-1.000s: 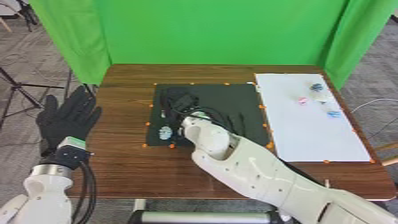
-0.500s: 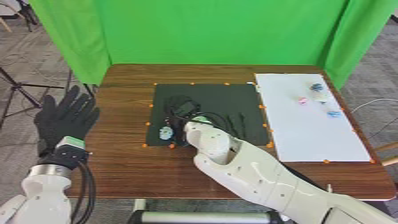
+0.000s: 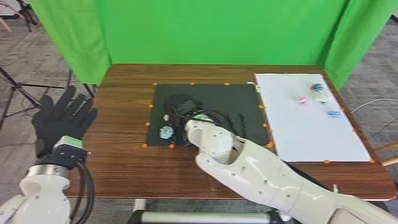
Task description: Arrange flowers
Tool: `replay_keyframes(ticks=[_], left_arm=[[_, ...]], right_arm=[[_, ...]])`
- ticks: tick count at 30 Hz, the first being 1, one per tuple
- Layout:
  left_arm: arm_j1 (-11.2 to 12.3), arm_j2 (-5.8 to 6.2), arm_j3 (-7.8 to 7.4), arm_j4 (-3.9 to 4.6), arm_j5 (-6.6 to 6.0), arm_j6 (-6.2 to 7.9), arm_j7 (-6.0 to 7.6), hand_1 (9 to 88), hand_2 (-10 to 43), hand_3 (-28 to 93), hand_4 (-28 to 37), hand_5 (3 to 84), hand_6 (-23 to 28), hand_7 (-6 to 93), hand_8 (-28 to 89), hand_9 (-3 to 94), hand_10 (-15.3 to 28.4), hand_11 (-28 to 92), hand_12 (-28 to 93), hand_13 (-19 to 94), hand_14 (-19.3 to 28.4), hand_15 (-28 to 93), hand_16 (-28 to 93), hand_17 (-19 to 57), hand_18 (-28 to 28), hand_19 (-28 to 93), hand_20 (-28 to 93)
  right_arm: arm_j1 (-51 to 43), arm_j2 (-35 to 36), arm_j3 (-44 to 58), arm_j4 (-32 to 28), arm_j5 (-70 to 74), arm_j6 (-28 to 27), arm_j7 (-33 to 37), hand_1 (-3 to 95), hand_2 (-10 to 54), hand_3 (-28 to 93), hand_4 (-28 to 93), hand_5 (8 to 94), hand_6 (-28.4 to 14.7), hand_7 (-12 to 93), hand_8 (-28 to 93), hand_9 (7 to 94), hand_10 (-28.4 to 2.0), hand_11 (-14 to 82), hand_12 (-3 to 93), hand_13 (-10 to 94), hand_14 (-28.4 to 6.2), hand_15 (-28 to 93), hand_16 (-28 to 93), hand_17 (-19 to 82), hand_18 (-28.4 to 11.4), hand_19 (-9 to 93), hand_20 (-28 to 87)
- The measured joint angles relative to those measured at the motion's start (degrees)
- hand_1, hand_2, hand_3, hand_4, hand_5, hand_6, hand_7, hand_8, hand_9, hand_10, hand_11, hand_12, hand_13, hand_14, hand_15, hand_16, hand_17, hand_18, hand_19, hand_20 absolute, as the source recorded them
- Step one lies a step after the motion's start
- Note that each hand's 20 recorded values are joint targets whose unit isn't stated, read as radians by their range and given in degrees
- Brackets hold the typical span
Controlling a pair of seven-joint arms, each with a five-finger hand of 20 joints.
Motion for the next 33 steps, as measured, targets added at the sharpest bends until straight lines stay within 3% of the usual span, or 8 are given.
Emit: replay_keyframes(ticks=[6,10,14,16,20,22,27,33], left_arm=[[0.24,-0.33,-0.48,-0.11,0.0,-0.01,0.13,25.2,10.6,68,-28.3,28.2,2.7,16.5,-11,23.5,11.9,20,8,16,11.5,26,-8,-1.2,10.0,19,11],[0.74,-1.06,-1.05,-0.32,0.06,-0.11,0.13,24.9,10.8,68,-28.3,28.5,3.5,16.1,-11,23.7,12.2,20,8,16,11.9,27,-8,-1.5,10.3,20,10],[1.59,-1.75,-1.65,-0.53,0.28,-0.51,0.12,24.6,10.9,68,-28.3,29.5,4.5,15.5,-11,24.3,12.8,20,8,17,12.1,27,-8,-1.8,10.6,21,10],[2.22,-1.94,-2.05,-0.71,0.41,-0.87,0.19,24.4,11.0,67,-28.3,30.8,5.4,15.0,-10,24.9,13.0,19,8,17,12.5,27,-8,-2.0,10.9,21,10],[3.91,-2.07,-3.13,-1.39,0.49,-1.36,0.69,24.1,11.1,67,-28.3,31.4,5.7,15.1,-10,25.5,13.2,19,9,17,12.9,28,-8,-2.2,10.9,21,9],[4.96,-2.08,-3.82,-1.79,0.48,-1.37,1.18,24.0,11.1,67,-28.3,31.5,5.7,15.1,-10,25.6,13.2,19,9,17,12.9,28,-8,-2.3,11.0,22,9],[7.23,-2.08,-5.33,-2.34,0.18,-1.3,2.44,24.0,11.2,67,-28.3,31.7,5.8,15.3,-10,25.9,13.3,19,9,18,13.0,28,-8,-2.5,11.0,22,9],[8.26,-2.08,-5.82,-2.41,-0.16,-1.28,3.38,24.0,11.3,67,-28.3,31.9,5.9,15.5,-10,26.4,13.3,19,9,18,12.9,28,-8,-2.7,11.0,23,8]], right_arm=[[-0.34,0.98,1.24,-3.7,1.15,-1.27,0.56,55.6,-9.5,76,-28,55.6,-1.7,30,-16,50.3,-16.2,11.1,13.4,69,-2.1,54,39,36,-23.0,83,35],[-1.65,1.9,4.73,-8.14,2.23,-5.36,1.39,54.1,-9.5,76,-28,52.6,-3.1,28,-16,48.1,-17.1,10.7,13.0,66,-3.0,56,38,35,-23.7,83,34],[-4.4,3.68,10.74,-13.63,4.55,-7.48,2.33,52.0,-9.5,76,-28,51.8,-4.1,25,-15,48.0,-17.2,11.0,13.2,64,-5.2,57,36,34,-23.9,83,34],[-5.79,5.42,13.79,-16.17,5.75,-7.41,2.51,49.9,-9.5,79,-28,51.0,-4.5,24,-14,48.1,-17.4,11.2,13.6,61,-8.3,54,32,33,-24.0,82,33],[-8.18,10.82,19.85,-19.58,6.71,-7.29,2.64,44.9,-9.5,84,-28,50.6,-5.0,23,-14,48.4,-17.6,11.4,13.7,53,-13.8,53,20,29,-24.0,78,30],[-9.37,14.24,23.06,-20.28,6.97,-7.22,3.49,42.6,-9.5,83,-28,49.1,-5.6,22,-14,47.2,-18.4,11.0,13.8,44,-16.6,47,15,25,-24.2,73,27],[-12.69,23.3,30.59,-20.27,8.86,-7.99,8.24,40.1,-9.5,83,-28,48.0,-5.9,22,-14,46.3,-19.0,10.6,13.8,39,-18.2,43,11,23,-23.7,68,23],[-17.11,32.49,36.57,-20.04,9.65,-9.8,9.39,38.8,-9.5,83,-28,46.3,-6.5,20,-13,44.9,-18.6,10.3,13.8,38,-17.7,40,9,21,-22.9,65,21]])
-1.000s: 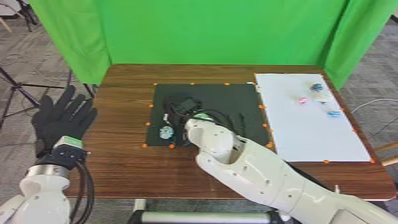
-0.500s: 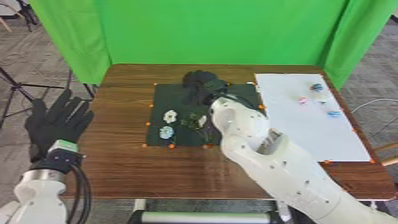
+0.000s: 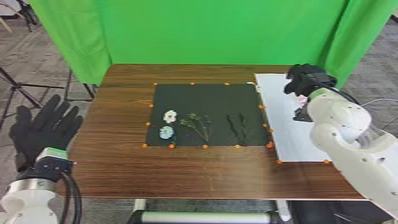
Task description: Arrange flowers
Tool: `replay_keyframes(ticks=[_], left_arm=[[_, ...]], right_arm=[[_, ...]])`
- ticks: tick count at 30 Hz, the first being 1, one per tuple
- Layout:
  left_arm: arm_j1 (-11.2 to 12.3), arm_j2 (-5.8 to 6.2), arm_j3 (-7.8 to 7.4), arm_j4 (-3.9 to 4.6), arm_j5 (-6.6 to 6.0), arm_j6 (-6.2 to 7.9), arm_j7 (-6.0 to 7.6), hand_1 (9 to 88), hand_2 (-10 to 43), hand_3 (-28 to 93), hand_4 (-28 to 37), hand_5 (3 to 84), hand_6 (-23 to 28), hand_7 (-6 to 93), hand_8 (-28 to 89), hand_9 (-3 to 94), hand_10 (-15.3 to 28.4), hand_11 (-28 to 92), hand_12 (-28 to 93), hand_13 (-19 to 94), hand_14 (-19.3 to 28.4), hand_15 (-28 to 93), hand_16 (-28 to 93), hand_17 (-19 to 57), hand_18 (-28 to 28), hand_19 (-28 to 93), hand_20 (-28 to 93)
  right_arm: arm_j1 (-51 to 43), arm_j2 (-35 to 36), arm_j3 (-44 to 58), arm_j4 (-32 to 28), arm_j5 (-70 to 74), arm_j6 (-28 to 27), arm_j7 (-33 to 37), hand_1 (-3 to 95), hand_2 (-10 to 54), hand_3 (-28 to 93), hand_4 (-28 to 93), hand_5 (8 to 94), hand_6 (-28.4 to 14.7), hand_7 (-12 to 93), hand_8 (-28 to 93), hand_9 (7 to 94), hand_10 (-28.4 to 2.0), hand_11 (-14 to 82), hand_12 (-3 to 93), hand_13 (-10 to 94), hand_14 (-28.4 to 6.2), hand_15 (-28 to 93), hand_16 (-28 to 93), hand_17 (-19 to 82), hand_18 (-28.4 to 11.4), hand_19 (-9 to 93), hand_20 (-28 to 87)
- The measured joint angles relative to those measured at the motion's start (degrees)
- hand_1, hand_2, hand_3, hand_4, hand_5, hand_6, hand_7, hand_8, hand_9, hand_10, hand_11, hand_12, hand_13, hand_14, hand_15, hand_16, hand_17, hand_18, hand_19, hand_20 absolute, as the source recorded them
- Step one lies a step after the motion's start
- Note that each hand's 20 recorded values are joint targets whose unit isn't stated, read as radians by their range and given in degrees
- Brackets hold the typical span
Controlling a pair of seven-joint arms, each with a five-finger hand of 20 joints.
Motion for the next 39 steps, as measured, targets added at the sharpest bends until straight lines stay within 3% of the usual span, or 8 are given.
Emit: replay_keyframes(ticks=[9,15,19,26,27,29,31,39], left_arm=[[-0.53,0.03,0.69,0.1,-0.05,-0.03,0.1,23.8,11.5,68,-28.3,32.4,6.1,15.7,-10,26.8,13.3,20,9,18,13.0,29,-8,-2.7,11.1,23,8],[-0.6,0.03,0.73,0.08,-0.03,-0.03,0.12,23.6,11.5,68,-28.3,32.7,6.2,15.6,-10,27.0,13.5,20,9,18,13.0,29,-9,-2.7,11.1,23,8],[-0.54,0.03,0.73,0.07,-0.04,-0.03,0.15,23.4,12.3,67,-28.3,32.8,6.2,15.7,-10,27.1,13.5,20,9,19,13.1,29,-9,-2.7,11.1,23,8],[-0.91,0.01,1.29,0.07,-0.26,0.09,0.37,22.9,12.4,68,-28.3,33.2,6.4,16.1,-10,27.5,13.4,20,9,19,13.2,30,-8,-2.8,11.5,25,9],[-1.02,0.03,1.44,0.07,-0.3,0.1,0.4,23.0,12.4,68,-28.3,33.4,6.4,16.1,-10,27.7,13.4,21,9,19,13.2,30,-9,-2.8,11.7,25,9],[-1.29,0.13,1.84,0.08,-0.57,0.18,0.57,23.0,12.4,68,-28.3,33.5,6.5,16.2,-10,27.8,13.4,21,9,19,13.2,30,-9,-2.8,11.8,26,9],[-1.62,0.28,2.28,0.11,-1.01,0.27,0.78,23.1,12.4,68,-28.3,33.6,6.5,16.3,-10,27.9,13.4,21,9,19,13.2,30,-9,-2.8,11.8,26,9],[-1.85,0.71,2.32,0.07,-1.32,0.41,0.98,23.2,12.1,68,-28.3,33.7,6.5,16.4,-10,28.0,13.4,21,9,20,13.1,30,-9,-2.7,11.7,25,8]], right_arm=[[-10.44,4.15,13.69,-1.31,2.93,-1.04,0.71,36.0,-9.5,82,-28,44.0,-7.5,19,-12,41.8,-18.8,9.9,14.1,35,-17.9,38,9,20,-22.4,62,19],[-16.16,6.37,20.02,-1.49,6.02,-5.98,3.64,35.2,-9.5,81,-28,44.0,-7.8,18,-12,41.2,-18.5,10.2,13.7,35,-17.9,38,9,19,-22.5,62,19],[-16.57,7.02,20.09,-0.26,7.57,-8.39,3.7,34.0,-9.5,80,-28,43.6,-8.0,17,-12,38.9,-18.5,9.8,13.3,35,-17.8,37,10,19,-22.7,62,19],[-10.7,6.95,13.0,6.16,8.43,-6.32,2.91,31.9,-9.5,80,-28,42.7,-8.5,17,-12,37.2,-17.7,9.6,12.6,35,-17.8,37,10,19,-22.8,62,20],[-9.86,6.86,12.4,6.94,8.58,-6.51,2.69,29.2,-9.5,79,-26,42.2,-9.0,15,-11,37.1,-17.5,9.8,11.9,37,-17.4,44,11,20,-23.4,66,22],[-8.26,6.61,11.7,8.15,9.22,-7.49,2.6,28.4,-9.5,78,-26,42.0,-9.1,14,-11,37.1,-17.4,9.8,11.7,38,-17.3,47,10,21,-23.5,67,23],[-6.81,6.43,11.45,8.89,11.04,-8.96,2.94,28.1,-5.3,76,-25,41.9,-10.0,13,-11,37.1,-17.7,9.6,11.3,49,-17.1,65,13,26,-24.5,75,27],[-4.57,6.3,11.31,9.65,13.42,-12.35,3.33,27.1,-4.1,75,-24,41.5,-9.8,12,-10,38.0,-18.9,11.0,10.2,53,-17.5,68,12,28,-25.2,77,27]])
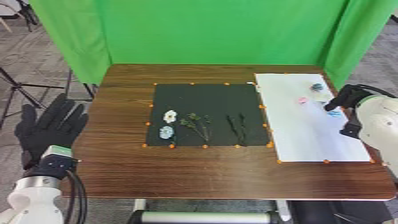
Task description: Arrange flowers
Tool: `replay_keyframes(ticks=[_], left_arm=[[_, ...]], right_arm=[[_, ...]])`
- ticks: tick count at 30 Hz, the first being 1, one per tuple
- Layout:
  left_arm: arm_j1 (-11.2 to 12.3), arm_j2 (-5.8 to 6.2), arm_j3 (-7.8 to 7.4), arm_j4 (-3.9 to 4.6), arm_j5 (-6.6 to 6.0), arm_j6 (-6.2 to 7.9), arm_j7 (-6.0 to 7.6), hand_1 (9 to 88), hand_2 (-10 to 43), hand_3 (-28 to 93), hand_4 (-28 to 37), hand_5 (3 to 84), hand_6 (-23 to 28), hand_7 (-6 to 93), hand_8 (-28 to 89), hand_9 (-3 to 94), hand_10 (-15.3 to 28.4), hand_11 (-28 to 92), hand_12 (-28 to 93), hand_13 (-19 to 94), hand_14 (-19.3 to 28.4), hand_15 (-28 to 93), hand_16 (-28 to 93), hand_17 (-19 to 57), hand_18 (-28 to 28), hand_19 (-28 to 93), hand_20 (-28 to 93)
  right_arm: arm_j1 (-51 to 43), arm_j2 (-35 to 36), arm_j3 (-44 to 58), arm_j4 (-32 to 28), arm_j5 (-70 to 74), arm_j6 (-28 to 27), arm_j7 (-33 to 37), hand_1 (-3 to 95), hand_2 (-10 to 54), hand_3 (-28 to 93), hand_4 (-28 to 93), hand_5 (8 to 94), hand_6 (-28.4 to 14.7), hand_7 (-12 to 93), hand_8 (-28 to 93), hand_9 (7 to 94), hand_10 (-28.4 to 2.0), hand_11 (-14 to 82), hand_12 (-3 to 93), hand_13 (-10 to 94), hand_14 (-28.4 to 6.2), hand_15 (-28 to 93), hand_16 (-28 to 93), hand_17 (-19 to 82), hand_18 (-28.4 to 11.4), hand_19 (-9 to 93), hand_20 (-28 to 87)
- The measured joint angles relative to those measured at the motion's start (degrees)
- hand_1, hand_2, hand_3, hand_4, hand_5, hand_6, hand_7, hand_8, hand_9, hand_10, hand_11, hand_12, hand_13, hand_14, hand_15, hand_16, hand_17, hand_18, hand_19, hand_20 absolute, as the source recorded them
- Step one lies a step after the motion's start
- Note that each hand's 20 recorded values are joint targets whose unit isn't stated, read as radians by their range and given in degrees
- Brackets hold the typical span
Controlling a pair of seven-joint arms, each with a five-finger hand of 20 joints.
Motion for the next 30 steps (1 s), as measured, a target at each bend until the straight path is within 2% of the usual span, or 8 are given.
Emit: replay_keyframes(ticks=[5,11,15,17,20,26,30], left_arm=[[0.0,0.04,-0.07,-0.01,0.05,-0.03,-0.02,23.4,12.2,68,-28.3,33.7,6.4,16.5,-10,28.0,13.5,21,9,20,13.1,30,-9,-2.7,11.7,25,8],[-0.2,0.04,0.03,0.01,0.12,-0.08,-0.25,23.5,12.1,68,-28.3,33.6,6.4,16.5,-11,27.9,13.4,21,9,19,13.2,30,-9,-2.8,11.7,25,8],[-0.43,0.04,0.19,0.04,-0.12,-0.21,-0.29,23.5,12.1,68,-28.3,33.6,6.5,16.4,-10,27.9,13.5,20,9,19,13.3,30,-9,-2.8,11.6,25,8],[-0.52,0.04,0.23,0.05,-0.4,-0.35,-0.34,23.6,12.1,68,-28.3,33.6,6.5,16.4,-10,27.8,13.5,20,9,19,13.3,30,-9,-2.8,11.7,25,8],[-0.6,0.04,0.24,0.05,-0.48,-0.52,-0.58,23.6,12.1,68,-28.3,33.5,6.5,16.3,-10,27.7,13.5,20,9,19,13.5,30,-9,-2.8,11.6,25,8],[-0.71,-0.11,0.23,0.05,-0.42,-0.73,-1.36,23.6,12.0,68,-28.3,33.5,6.5,16.3,-10,27.7,13.5,20,9,19,13.5,30,-9,-2.8,11.6,25,8],[-0.71,-0.22,0.11,0.05,-0.34,-0.89,-1.89,23.7,11.8,68,-28.3,33.4,6.4,16.3,-10,27.6,13.5,20,9,19,13.5,30,-9,-2.8,11.6,25,8]], right_arm=[[1.12,-0.49,-0.75,1.2,0.17,-5.38,0.07,26.4,-3.7,75,-25,41.4,-9.9,12,-10,37.8,-21.2,10.4,10.0,53,-17.6,68,11,28,-25.3,77,27],[3.51,-0.95,-4.17,3.05,0.8,-5.81,0.36,29.1,-4.6,76,-25,43.0,-10.7,12,-10,39.7,-23.6,11.9,10.3,53,-17.1,65,10,28,-24.6,78,26],[3.54,-1.38,-4.74,3.27,0.07,-5.33,-0.03,32.5,-5.1,77,-26,45.9,-10.7,13,-10,46.6,-26.4,11.5,11.3,54,-16.9,64,9,29,-24.0,81,26],[3.27,-1.59,-4.77,3.26,-0.34,-4.83,-0.15,33.6,-5.4,78,-26,48.4,-10.4,14,-10,50.5,-26.2,11.7,12.2,55,-16.4,64,9,30,-24.0,81,27],[2.56,-1.78,-4.71,3.05,-0.77,-3.76,-0.21,37.5,-6.8,79,-27,52.9,-9.2,17,-10,57.0,-24.0,16.0,15.0,57,-15.8,65,12,32,-23.3,82,27],[-0.71,-1.99,-3.01,1.17,-0.99,0.33,0.01,47.2,-9.5,78,-28,56.3,-8.7,22,-12,60.1,-22.1,22.5,17.6,59,-13.9,63,13,35,-20.6,80,24],[-2.51,-2.16,-1.77,-0.19,-1.09,0.4,0.63,60.0,-9.5,68,-28,57.7,-8.0,26,-12,61.0,-21.3,26.4,18.4,61,-8.9,54,25,38,-17.9,79,22]])
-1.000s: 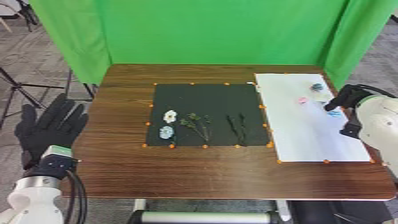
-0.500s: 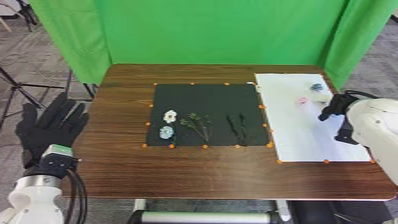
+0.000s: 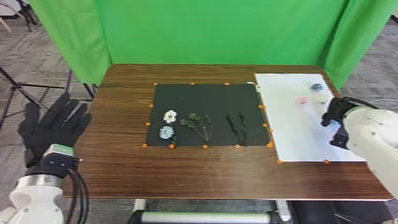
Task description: Arrange flowers
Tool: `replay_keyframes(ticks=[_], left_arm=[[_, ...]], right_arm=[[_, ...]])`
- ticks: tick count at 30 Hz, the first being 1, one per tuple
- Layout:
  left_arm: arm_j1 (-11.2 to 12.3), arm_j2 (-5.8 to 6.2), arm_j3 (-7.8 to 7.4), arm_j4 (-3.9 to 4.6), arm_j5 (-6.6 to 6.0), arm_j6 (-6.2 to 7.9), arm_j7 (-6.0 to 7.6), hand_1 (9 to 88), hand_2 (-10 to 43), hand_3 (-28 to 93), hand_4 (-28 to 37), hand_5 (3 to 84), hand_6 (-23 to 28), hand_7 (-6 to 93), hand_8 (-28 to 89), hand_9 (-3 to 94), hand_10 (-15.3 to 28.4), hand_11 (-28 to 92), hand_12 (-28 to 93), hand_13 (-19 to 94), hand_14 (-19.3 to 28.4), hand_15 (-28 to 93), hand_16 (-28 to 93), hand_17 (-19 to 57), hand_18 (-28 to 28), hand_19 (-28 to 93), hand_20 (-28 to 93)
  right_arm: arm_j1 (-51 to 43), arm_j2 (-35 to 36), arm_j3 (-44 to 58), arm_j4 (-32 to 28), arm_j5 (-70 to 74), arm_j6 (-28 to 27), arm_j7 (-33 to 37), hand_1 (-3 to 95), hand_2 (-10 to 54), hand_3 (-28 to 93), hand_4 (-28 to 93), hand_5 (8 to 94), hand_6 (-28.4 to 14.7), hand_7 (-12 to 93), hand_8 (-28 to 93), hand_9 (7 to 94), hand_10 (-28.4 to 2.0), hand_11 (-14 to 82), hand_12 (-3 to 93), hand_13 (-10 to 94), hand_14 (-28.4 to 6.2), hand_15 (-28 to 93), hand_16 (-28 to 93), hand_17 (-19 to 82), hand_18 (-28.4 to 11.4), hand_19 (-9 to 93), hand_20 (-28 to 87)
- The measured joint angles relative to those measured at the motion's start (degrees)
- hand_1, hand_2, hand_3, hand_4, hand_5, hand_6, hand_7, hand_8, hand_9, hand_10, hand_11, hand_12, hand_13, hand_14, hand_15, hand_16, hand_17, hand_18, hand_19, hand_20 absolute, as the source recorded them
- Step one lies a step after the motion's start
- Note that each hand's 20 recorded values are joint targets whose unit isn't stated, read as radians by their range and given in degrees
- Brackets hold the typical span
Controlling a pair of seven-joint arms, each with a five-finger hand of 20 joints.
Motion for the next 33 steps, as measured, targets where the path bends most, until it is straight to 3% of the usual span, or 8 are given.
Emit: replay_keyframes(ticks=[4,11,24,33], left_arm=[[0.0,-0.17,-0.24,0.0,0.03,-0.27,-0.44,23.9,11.6,68,-28.3,33.4,6.5,16.2,-10,27.5,13.5,20,9,19,13.6,30,-9,-2.8,11.5,25,8],[0.02,-0.25,-0.37,0.01,0.04,-0.42,-0.65,24.0,11.5,68,-28.3,33.5,6.5,16.1,-10,27.5,13.6,20,9,19,13.6,30,-9,-2.8,11.6,25,8],[0.1,-0.29,-0.46,0.0,0.62,-0.71,-0.76,24.0,11.5,68,-28.3,33.4,6.6,16.0,-10,27.1,13.6,20,9,18,13.4,29,-9,-2.9,11.6,25,8],[0.09,-0.42,-0.3,0.02,1.15,-0.7,-1.17,24.1,11.4,68,-28.3,33.4,6.6,15.9,-10,27.2,13.7,20,9,18,13.3,29,-8,-3.2,11.8,25,8]], right_arm=[[-1.05,0.0,0.1,-0.71,-1.1,1.53,1.03,68.6,-9.5,64,-28,60.8,-5.9,39,5,69.6,-14.6,22.0,40.2,68,-4.8,51,31,44,-14.9,80,24],[-4.42,0.03,-1.24,-1.24,-4.95,10.88,1.53,70.3,-9.5,65,-28,62.7,-3.0,47,8,72.3,-11.0,30.3,48.9,74,-2.7,51,39,47,-14.8,85,22],[-8.18,-0.01,-2.95,-8.24,-13.15,18.93,-2.78,66.8,-9.5,71,-28,62.0,-0.7,52,8,73.7,-9.7,29.7,53.4,76,-2.9,50,45,47,-16.9,84,28],[3.9,-6.43,-13.23,-10.86,-12.89,20.94,-8.52,66.2,-9.5,71,-28,61.8,-0.6,53,8,73.4,-9.6,30.0,53.8,75,-2.7,50,46,47,-17.0,84,30]])
